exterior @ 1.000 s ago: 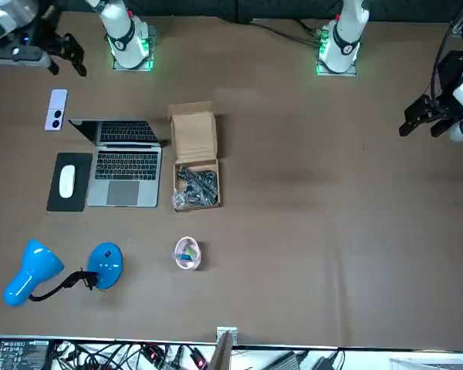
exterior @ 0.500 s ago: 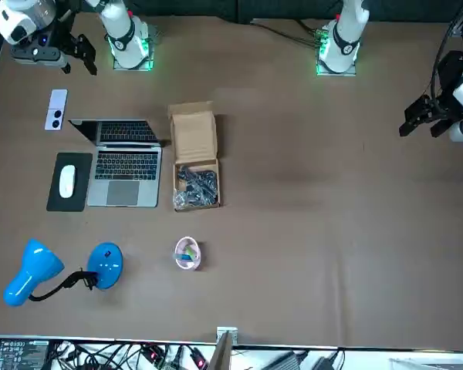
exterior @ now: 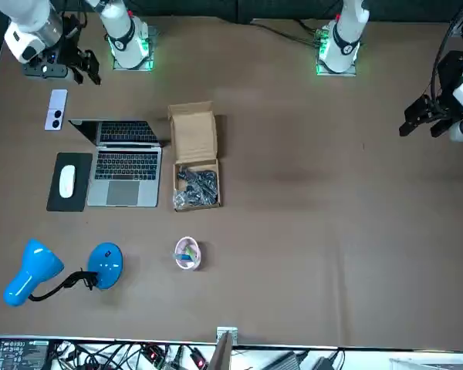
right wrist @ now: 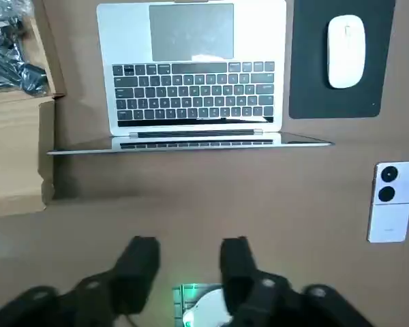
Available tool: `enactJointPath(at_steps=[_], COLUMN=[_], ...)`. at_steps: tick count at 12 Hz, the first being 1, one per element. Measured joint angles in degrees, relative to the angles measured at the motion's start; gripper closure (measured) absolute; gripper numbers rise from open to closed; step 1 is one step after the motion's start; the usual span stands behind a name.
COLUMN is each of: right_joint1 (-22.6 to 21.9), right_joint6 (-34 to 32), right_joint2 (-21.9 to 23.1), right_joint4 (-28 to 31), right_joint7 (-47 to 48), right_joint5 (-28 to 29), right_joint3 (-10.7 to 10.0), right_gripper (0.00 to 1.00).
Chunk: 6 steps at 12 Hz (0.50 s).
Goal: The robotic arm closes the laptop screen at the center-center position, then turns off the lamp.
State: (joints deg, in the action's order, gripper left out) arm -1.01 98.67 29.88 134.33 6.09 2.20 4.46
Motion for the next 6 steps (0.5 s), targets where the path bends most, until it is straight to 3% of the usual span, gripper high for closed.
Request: enactJointPath(at_steps=[2, 3, 4, 5, 6], right_joint1=[0.0, 0.0, 0.0, 0.0, 0.0], right_joint6=[1.8, 5.9, 8.3, 10.6, 12.8], right_joint2=[-0.3, -0.4, -0.6, -1.0, -1.5], right_joint4=[1.4, 4.6, 6.6, 8.4, 10.1], right_joint7=[0.0, 0.0, 0.0, 0.0, 0.0], right_joint5=[0.1, 0.1, 0.1, 0.1, 0.1], right_joint3=[-0.1, -0.1, -0.1, -0.1, -0.1], right_gripper=[0.54, 0.78, 0.90, 0.98, 0.98])
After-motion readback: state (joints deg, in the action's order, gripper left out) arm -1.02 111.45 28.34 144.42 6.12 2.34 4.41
